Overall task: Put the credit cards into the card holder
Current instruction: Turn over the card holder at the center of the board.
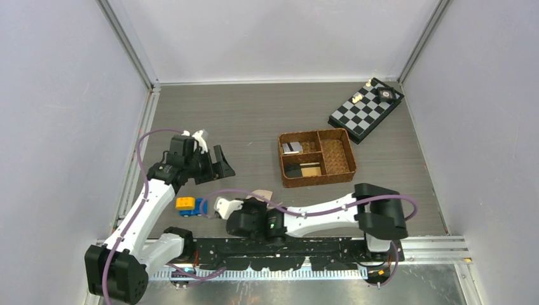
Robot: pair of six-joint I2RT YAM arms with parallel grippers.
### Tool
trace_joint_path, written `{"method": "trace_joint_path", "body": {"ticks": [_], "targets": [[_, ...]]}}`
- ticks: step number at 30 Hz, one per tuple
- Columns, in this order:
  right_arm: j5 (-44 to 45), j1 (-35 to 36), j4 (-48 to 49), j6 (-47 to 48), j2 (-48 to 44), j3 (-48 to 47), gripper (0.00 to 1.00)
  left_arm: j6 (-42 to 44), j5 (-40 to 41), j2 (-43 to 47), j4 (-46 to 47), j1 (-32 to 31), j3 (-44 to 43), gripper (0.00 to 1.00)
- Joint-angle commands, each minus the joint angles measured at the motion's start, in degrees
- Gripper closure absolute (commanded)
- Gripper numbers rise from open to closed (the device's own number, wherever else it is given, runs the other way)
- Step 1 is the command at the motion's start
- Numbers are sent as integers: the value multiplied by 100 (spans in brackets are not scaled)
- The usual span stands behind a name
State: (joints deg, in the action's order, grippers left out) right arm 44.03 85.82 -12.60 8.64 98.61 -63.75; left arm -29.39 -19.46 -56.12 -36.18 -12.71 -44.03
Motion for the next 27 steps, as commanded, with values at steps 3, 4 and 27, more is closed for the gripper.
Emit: {"method": "trace_joint_path", "body": {"ticks": [3,4,27], "targets": [[305,292,-122,65,283,-568,54,-127,-284,25,389,23,218,21],[175,294,-242,-62,225,-583,48,-133,-288,41,385,22,260,21],[-1761,-722,-1764,-6030,-2250,693,30,-920,114,380,658,-1517,1586,33]]}}
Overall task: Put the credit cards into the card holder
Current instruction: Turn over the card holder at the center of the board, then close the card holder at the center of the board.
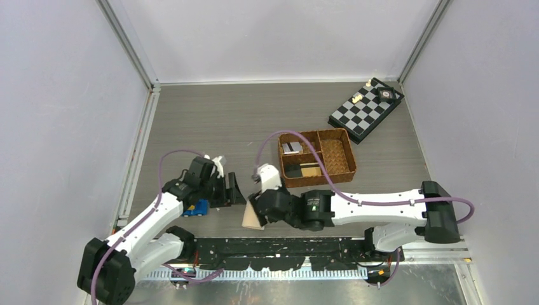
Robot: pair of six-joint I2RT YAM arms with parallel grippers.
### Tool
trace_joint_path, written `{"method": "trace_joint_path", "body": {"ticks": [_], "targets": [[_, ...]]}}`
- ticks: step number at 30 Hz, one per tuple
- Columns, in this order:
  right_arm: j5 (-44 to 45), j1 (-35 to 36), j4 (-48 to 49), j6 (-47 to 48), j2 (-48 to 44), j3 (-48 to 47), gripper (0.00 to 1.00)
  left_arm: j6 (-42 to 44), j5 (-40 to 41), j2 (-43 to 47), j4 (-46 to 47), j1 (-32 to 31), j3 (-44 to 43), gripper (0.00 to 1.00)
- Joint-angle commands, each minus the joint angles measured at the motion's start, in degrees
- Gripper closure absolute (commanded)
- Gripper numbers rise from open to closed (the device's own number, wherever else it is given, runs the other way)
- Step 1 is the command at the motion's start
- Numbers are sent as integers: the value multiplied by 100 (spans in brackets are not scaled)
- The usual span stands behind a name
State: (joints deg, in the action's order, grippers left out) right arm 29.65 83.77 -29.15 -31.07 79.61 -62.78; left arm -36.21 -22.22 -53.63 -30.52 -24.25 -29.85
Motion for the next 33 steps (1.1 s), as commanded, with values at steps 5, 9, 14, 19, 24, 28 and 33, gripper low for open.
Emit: {"method": "trace_joint_path", "body": {"ticks": [5,9,14,19,24,28,33], "targets": [[-734,-948,724,-3306,-843,1683,44,-395,509,140,163,-646,348,34],[-896,-1114,1416,-3769,-1036,2282,48,-482,448,31,433,-763,454,35],[-984,-1174,1918,-4188,-944,2622,53,-511,370,-188,788,-841,556,36],[-972,-1191,1915,-4284,-806,2679,57,-445,424,-361,869,-901,546,38],[-924,-1213,1748,-4345,-652,2640,61,-363,537,-496,866,-973,541,38],[-841,-1213,1381,-4300,-571,2510,62,-324,641,-656,889,-1089,537,39],[-850,-1209,1437,-4311,-474,2517,62,-283,712,-804,923,-1166,500,43]]}}
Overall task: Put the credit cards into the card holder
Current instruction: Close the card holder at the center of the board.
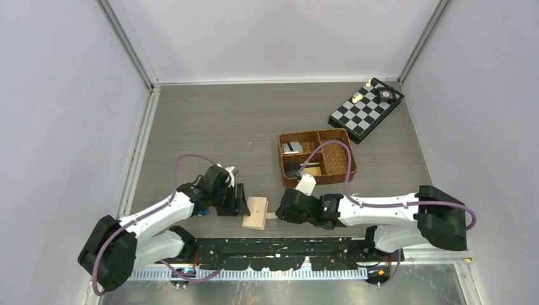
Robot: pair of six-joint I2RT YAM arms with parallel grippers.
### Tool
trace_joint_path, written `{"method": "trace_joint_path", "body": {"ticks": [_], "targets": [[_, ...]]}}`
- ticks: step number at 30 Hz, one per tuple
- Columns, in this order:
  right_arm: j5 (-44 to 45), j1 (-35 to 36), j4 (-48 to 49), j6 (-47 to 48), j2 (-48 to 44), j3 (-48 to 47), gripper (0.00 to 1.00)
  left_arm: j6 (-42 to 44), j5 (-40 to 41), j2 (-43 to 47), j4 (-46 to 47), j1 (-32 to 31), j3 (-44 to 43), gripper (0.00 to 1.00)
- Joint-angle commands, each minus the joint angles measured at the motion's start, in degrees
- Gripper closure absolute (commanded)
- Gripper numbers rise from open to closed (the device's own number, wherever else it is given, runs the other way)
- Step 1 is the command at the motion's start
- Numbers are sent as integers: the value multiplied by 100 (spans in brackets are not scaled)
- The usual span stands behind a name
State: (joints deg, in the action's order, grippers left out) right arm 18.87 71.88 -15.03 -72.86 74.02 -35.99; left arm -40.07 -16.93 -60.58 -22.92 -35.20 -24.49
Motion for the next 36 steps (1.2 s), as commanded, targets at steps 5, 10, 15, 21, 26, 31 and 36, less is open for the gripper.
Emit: {"method": "trace_joint_path", "body": {"ticks": [5,10,15,21,26,31,36], "targets": [[151,-26,407,-174,210,-46,62,139,244,-213,203,-110,-23,47],[201,-18,457,-174,247,-39,67,165,264,-362,244,-150,-26,49],[218,-27,456,-188,253,-14,73,200,336,-422,244,-191,-47,49],[189,-25,456,-183,318,-9,75,225,395,-528,243,-256,-71,50],[161,-27,456,-176,399,-34,78,236,447,-594,233,-290,-82,52],[177,-25,457,-149,406,-57,90,237,534,-628,200,-338,-100,58],[240,-32,340,-101,295,-94,93,224,612,-697,202,-397,-116,63]]}}
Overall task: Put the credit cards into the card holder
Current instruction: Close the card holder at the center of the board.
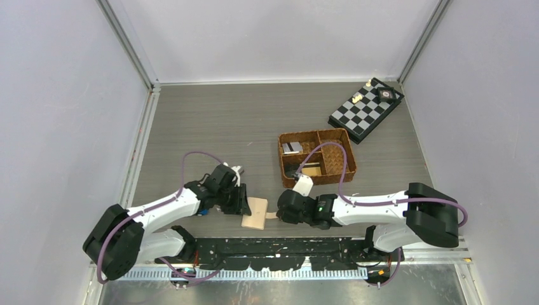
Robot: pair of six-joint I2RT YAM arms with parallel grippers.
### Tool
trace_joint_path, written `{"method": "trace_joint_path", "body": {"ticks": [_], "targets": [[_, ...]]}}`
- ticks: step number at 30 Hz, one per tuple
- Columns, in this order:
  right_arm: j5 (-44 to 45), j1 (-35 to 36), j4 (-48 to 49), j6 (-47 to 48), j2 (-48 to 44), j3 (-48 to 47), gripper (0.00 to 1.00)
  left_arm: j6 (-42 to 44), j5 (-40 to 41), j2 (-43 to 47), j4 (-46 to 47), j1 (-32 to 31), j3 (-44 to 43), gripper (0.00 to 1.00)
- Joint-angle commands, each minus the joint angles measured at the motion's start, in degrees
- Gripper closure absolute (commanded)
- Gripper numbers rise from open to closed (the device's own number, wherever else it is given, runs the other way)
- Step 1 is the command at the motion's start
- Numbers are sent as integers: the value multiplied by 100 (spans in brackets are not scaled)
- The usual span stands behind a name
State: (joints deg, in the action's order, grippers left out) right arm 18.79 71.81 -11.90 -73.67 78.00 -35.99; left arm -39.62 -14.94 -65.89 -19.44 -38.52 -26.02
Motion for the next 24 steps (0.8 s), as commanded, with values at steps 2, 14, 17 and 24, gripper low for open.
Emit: {"method": "trace_joint_path", "body": {"ticks": [2,14,17,24], "targets": [[300,-18,-88,9,-149,-132,93,174,425,-206,-151,-83,21,64],[108,-22,58,826,-49,-605,99,59,606,-344,-143,-328,-72,78],[-24,-19,25,1032,203,-868,100,-25,632,-339,-92,-385,-70,81],[-368,-23,231,1240,707,-1116,100,-207,599,-395,128,-523,-6,84]]}}
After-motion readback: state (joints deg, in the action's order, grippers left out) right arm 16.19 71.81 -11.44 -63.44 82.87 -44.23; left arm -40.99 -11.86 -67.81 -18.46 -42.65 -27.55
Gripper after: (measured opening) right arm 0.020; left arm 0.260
